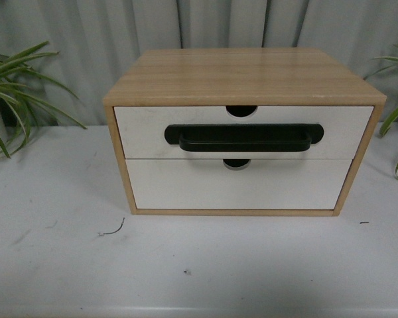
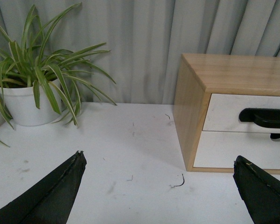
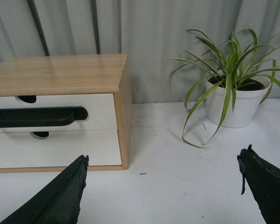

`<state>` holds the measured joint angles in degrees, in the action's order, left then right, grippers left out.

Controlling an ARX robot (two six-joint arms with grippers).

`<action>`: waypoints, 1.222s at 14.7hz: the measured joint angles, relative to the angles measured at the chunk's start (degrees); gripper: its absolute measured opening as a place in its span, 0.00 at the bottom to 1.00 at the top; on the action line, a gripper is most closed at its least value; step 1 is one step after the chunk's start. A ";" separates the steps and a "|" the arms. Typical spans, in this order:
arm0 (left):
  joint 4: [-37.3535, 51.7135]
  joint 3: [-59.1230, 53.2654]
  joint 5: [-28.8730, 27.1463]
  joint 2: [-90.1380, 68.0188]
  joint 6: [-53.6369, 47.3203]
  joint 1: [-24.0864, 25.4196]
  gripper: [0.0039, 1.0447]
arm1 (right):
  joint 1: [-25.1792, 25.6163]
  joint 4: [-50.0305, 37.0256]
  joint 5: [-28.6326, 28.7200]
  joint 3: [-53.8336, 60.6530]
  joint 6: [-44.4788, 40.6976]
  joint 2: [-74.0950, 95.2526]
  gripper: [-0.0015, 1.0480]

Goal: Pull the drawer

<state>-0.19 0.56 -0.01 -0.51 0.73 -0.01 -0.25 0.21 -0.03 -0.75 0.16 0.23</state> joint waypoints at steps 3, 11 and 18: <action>-0.02 0.00 0.00 -0.02 0.00 0.00 0.94 | 0.00 0.00 0.00 0.00 0.00 0.00 0.94; 0.00 0.00 0.00 0.00 0.00 0.00 0.94 | 0.00 0.00 0.00 0.00 0.00 0.00 0.94; 0.00 0.00 0.00 0.00 0.00 0.00 0.94 | 0.00 0.00 0.00 0.00 0.00 0.00 0.94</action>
<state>-0.19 0.56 -0.01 -0.51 0.73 -0.01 -0.25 0.21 -0.03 -0.75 0.16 0.23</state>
